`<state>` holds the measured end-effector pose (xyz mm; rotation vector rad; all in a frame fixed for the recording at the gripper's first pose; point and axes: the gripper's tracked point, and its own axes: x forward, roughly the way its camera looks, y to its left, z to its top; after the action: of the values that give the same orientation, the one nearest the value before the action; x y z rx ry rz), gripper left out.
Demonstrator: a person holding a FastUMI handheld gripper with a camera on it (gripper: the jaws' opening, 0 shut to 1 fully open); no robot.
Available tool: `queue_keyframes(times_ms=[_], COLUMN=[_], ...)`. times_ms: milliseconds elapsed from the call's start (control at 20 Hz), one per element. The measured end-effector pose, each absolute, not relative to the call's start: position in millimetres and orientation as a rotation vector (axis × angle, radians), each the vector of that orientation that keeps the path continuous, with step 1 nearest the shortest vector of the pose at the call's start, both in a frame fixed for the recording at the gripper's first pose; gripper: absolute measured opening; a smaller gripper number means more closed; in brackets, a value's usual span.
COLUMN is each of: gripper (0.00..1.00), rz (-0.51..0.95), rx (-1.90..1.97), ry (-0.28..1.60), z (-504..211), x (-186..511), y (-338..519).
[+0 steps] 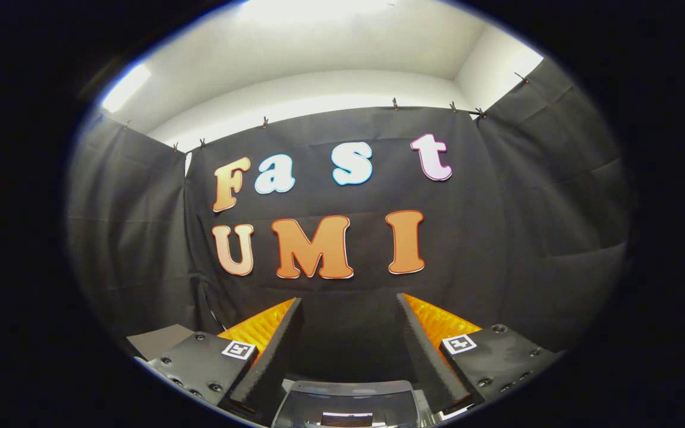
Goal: Put the clothes into the washing machine and then close the washing machine lid.
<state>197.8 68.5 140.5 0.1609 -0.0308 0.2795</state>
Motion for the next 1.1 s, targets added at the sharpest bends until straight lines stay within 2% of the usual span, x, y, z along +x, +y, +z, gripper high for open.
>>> queue_keyframes(times_ms=[1100], gripper=[0.98], rz=[0.245], rx=[0.188], ry=[-0.012], z=[135], x=[174], y=[38])
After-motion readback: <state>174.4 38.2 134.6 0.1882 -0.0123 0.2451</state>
